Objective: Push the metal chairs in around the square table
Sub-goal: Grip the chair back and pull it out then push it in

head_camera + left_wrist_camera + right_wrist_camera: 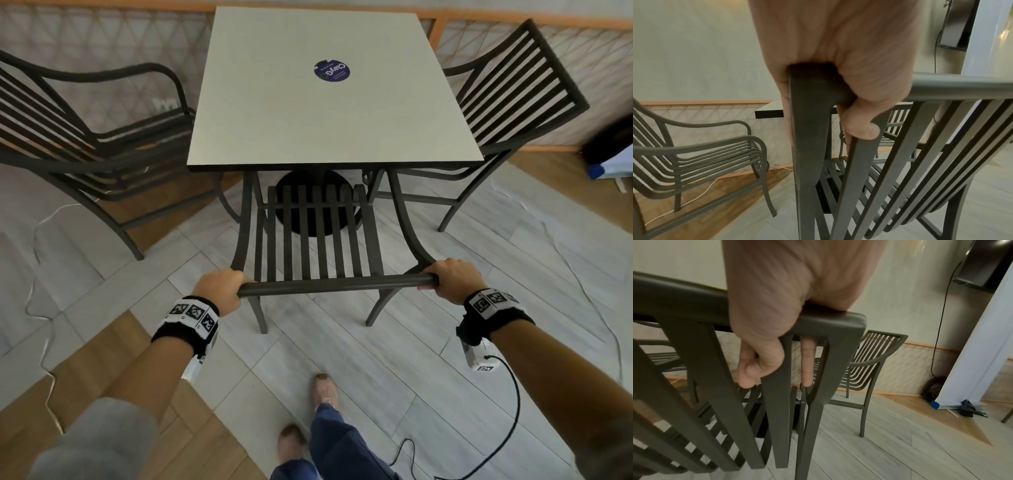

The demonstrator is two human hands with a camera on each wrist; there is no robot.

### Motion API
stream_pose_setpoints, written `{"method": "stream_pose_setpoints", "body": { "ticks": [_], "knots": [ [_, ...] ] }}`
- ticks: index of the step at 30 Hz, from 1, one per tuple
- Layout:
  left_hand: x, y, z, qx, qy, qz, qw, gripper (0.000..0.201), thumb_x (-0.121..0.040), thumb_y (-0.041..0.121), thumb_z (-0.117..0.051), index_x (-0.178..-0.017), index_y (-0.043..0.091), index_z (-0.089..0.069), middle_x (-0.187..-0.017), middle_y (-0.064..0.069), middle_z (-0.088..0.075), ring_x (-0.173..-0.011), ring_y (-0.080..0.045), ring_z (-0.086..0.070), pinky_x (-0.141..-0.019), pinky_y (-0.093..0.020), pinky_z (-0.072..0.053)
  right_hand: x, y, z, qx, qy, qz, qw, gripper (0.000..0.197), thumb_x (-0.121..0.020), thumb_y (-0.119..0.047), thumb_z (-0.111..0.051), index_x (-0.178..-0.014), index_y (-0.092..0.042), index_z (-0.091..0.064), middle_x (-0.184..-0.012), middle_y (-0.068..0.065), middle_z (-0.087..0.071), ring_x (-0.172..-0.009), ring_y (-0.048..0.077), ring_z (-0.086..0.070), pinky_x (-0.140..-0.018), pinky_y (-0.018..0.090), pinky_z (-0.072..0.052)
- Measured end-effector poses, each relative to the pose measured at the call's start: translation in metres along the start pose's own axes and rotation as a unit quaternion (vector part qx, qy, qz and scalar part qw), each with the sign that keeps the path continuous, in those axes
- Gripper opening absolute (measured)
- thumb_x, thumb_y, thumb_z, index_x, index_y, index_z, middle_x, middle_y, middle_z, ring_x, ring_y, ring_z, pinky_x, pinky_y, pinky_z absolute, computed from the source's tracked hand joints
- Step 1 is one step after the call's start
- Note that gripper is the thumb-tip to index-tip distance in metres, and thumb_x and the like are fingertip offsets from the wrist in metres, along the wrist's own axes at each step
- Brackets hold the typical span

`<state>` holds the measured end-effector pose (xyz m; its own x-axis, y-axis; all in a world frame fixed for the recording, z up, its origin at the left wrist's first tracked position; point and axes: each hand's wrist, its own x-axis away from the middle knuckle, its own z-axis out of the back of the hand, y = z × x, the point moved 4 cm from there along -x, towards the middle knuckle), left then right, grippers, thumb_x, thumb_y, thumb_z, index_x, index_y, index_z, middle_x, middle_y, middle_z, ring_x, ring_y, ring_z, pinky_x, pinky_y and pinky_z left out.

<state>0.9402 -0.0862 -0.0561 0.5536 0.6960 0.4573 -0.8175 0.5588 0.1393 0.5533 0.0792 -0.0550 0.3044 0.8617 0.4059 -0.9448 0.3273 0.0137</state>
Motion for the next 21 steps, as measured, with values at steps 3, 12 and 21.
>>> {"method": "stream_pose_setpoints", "body": {
  "ticks": [3,12,21],
  "knots": [
    [-0.009,-0.002,0.005,-0.002,0.006,0.004,1.0,0.041,-0.083,0.01,-0.051,-0.116,0.032,-0.059,-0.097,-0.004,-0.067,-0.089,-0.025,-0.062,-0.079,-0.036,-0.051,-0.006,-0.002,0.002,0.002,-0.002,0.004,1.0,0.014,-0.083,-0.037,-0.061,-0.095,-0.031,-0.067,-0.067,-0.008,-0.054,-0.066,0.016,-0.054,-0.058,0.031,-0.046],
    [-0.011,0.0,0.006,-0.009,-0.003,0.007,1.0,0.038,-0.086,0.012,-0.051,-0.117,0.032,-0.058,-0.097,-0.004,-0.067,-0.09,-0.025,-0.063,-0.083,-0.038,-0.053,-0.003,-0.002,0.005,0.006,-0.02,-0.011,1.0,0.014,-0.085,-0.027,-0.059,-0.097,-0.029,-0.066,-0.071,-0.007,-0.06,-0.067,0.014,-0.056,-0.059,0.029,-0.049],
    [0.006,-0.001,0.015,0.089,0.007,0.032,0.996,0.027,-0.086,0.019,-0.056,-0.11,0.028,-0.062,-0.098,-0.002,-0.068,-0.089,-0.021,-0.063,-0.082,-0.034,-0.051,0.002,-0.031,0.017,-0.034,-0.073,0.015,0.997,0.022,-0.084,-0.017,-0.055,-0.089,-0.039,-0.053,-0.079,-0.006,-0.064,-0.073,0.01,-0.06,-0.065,0.024,-0.048]
  ]
}}
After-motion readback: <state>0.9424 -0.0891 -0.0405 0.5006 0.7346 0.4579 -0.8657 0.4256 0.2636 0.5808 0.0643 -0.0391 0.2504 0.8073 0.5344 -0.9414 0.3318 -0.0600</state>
